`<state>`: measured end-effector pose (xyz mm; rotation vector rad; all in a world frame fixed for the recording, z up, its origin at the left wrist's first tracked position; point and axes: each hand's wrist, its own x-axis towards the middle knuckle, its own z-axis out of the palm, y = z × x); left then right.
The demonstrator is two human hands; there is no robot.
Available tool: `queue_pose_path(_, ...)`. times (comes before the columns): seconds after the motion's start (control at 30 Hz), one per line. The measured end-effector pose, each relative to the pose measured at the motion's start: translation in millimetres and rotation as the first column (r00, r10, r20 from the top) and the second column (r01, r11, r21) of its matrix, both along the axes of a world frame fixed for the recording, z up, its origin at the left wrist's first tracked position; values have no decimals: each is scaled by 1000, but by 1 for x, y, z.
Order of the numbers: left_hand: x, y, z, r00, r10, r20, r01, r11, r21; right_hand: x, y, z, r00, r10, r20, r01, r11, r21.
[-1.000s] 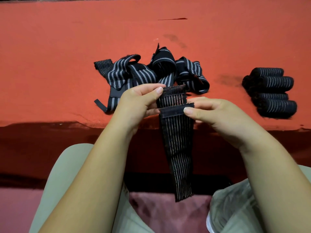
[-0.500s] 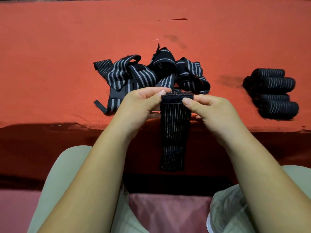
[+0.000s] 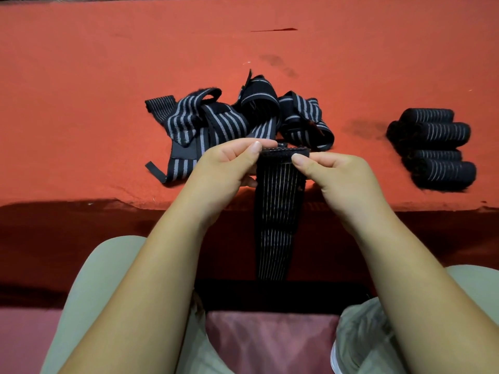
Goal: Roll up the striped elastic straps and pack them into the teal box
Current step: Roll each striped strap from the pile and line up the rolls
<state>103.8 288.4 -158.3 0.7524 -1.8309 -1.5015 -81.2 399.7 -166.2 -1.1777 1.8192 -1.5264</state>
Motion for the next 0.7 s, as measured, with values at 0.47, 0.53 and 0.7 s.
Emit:
queue_pose_path(0.47,-3,-2,-4,996,44,-73,-47,998,-44,2,-1,-3,1000,-10,-1,10,1000,-25)
queue_pose_path(0.53,-4,-2,-4,994,62,-93,-68,996,-61,4,0,-2,999,-18,34,19,999,-28)
queue_pose_path(0.7,-6,-3,-4,983,63,-174,-68,997,-21,4,0,3,984,-24,176,50,989,-142)
